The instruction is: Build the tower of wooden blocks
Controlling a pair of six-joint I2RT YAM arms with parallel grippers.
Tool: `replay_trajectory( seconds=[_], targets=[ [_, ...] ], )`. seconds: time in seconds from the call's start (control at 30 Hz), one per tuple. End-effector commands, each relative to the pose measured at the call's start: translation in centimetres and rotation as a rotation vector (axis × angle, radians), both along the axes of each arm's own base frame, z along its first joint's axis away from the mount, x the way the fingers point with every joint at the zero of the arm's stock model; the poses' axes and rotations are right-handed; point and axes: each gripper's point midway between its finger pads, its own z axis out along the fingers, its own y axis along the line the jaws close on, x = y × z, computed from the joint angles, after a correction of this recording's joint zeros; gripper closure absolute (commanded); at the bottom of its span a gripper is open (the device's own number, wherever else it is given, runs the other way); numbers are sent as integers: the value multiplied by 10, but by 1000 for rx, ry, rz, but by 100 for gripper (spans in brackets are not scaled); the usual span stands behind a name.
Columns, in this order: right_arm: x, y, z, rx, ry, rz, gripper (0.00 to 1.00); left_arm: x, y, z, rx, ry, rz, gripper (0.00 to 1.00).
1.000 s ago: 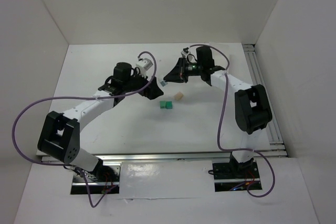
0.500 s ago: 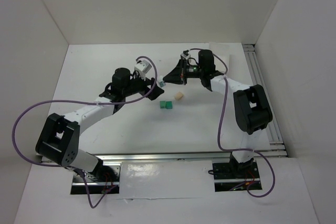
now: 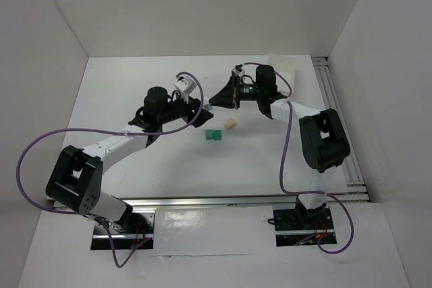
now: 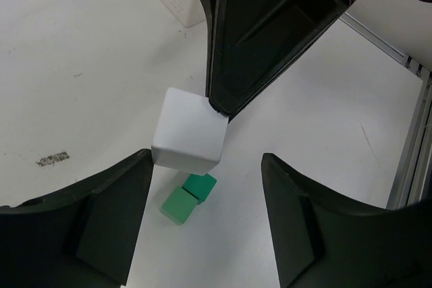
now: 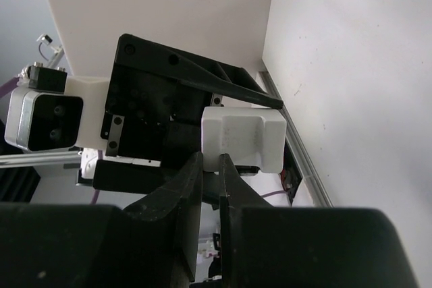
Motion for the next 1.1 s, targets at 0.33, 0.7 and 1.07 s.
replay_trajectory(
  seconds=[0.33,0.7,1.07],
  targets=[
    [-9,6,5,29,-42,41,89,-9,-11,54,-100,-125,-74,42],
    [-8,6,1,26,-33,41,89,-9,-11,52,-92,-105,-73,82],
    [8,-8,-5,-54,-64,6,31,-9,-10,50,-44,-11,-69,100]
  ],
)
